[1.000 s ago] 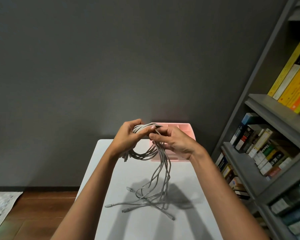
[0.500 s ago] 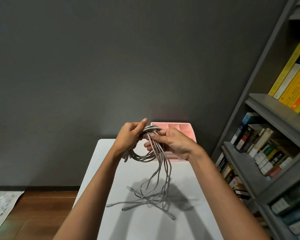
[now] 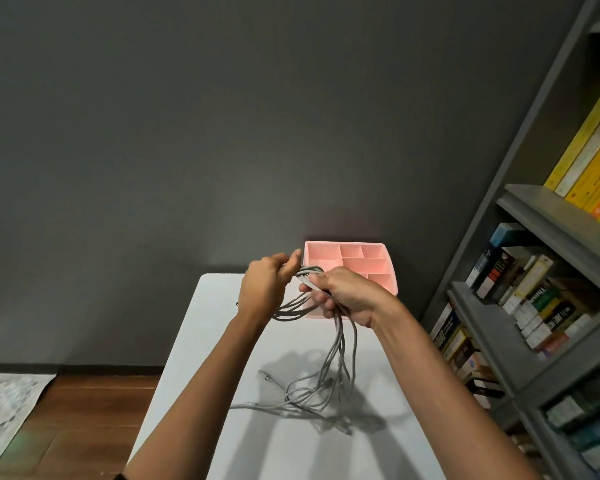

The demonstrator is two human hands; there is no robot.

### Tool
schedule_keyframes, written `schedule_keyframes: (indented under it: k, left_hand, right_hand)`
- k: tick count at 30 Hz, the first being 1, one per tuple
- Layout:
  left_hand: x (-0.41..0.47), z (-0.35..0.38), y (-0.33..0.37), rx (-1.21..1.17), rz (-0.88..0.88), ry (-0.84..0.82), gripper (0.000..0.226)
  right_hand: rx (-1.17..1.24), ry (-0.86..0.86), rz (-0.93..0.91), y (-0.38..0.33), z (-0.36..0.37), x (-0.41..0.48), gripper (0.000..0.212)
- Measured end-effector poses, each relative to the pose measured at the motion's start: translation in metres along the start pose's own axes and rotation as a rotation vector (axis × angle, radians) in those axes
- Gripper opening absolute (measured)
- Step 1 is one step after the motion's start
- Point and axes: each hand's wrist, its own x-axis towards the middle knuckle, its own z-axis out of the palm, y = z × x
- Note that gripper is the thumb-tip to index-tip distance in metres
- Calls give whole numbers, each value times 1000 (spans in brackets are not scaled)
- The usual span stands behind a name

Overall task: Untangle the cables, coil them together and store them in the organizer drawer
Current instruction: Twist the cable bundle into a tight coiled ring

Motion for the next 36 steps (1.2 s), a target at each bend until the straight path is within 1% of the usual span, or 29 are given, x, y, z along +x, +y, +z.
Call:
schedule_keyframes:
  k: [2,3,5,7,8,10,12,14,17,20,22,24,26,27,29,32,34,36]
  left_hand:
    - [0,4,-5,67,11,-3,55]
    - [-1,5,-6,88,12,-7,55]
    - [-1,7,-7,120,1,-25,53]
    - [-1,10,-8,172,-22,-58,53]
    - [-1,11,-8,208,-36,-79,54]
    - [0,13,-9,290,-65,-111,53]
    - [1,13,-10,369,-85,-124,48]
    - [4,11,-12,416,-125,-155,44]
    - [10,10,-16,448,-224,-267,40]
    - [12,11,-13,467,-323,-391,37]
    - [9,11,-10,466,-351,-457,40]
    - [4,10,-9,420,-369,-535,41]
    - [-1,10,-10,370,-383,-596,41]
    - [-3,10,-11,352,-385,-616,41]
    - [-6,10,-12,305,-380,-636,42]
    - [-11,8,-9,169,-319,-637,46]
    - [-16,4,-3,67,-249,-654,52]
    - [-24,1,1,-53,-196,-683,54]
  right_hand:
    - [17,12,27,2,1,1,31]
    - [-39,23,21,3,0,2,29]
    - [-309,62,-18,4,-3,1,27]
    - [-631,119,-58,5,-6,0,34]
    - [-750,162,-77,6,-6,0,34]
    - [-924,292,-150,10,-3,-4,30]
    - [-1022,370,-282,13,1,-6,26]
    - [-1078,345,-400,16,0,-5,17]
    - [-1210,279,-471,21,-8,-1,2]
    - [-1365,235,-518,22,-15,3,4]
    - [-1368,132,-455,16,-21,2,13]
    - [-1271,-7,-391,12,-28,2,25]
    - [-1194,-97,-399,14,-33,2,32]
    - [-1181,-113,-416,17,-33,2,34]
    - [-1156,-99,-466,23,-35,3,33]
    - [-1037,-7,-491,28,-42,7,37]
    - [-832,23,-473,29,-47,9,41]
    - [-618,-3,-451,27,-51,8,42]
